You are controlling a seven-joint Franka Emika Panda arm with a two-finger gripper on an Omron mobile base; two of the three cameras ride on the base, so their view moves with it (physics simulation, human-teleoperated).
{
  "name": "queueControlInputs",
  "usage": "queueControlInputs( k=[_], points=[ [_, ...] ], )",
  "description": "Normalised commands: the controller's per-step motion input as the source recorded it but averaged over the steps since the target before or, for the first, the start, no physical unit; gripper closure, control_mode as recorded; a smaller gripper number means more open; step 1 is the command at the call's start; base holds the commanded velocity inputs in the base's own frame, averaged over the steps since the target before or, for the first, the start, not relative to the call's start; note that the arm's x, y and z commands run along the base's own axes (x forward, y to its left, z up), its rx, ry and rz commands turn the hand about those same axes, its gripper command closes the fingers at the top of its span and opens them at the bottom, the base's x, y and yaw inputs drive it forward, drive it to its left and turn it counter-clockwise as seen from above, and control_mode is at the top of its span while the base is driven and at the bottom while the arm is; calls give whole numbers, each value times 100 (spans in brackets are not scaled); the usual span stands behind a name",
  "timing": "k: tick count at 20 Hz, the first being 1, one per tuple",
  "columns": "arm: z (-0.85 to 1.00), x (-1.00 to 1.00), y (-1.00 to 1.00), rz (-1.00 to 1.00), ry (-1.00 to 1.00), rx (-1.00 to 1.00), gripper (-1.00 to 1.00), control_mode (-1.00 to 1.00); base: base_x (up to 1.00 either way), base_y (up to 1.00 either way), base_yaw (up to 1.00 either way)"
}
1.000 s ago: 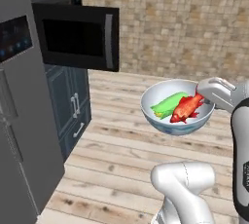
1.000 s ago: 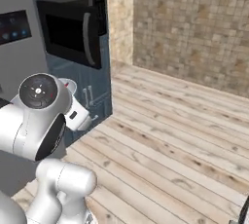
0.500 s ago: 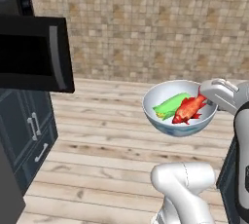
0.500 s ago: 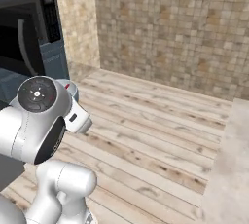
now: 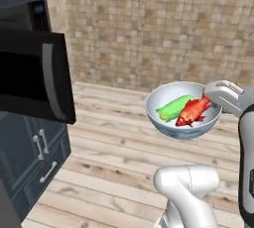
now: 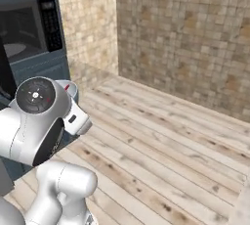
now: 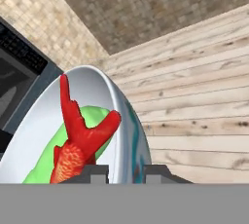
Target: Place the bowl containing the corn and fish in the microwave. Close the microwave door and press the start button to microwave the meal.
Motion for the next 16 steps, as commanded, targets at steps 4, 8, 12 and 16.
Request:
queueControlInputs(
  k=[4,8,12,16],
  points=[
    [0,0,0,0,0,0,100,100,100,-1,59],
    [0,0,0,0,0,0,100,100,100,-14,59],
    [0,0,0,0,0,0,100,100,100,-18,59],
    [0,0,0,0,0,0,100,100,96,-20,65]
  ],
)
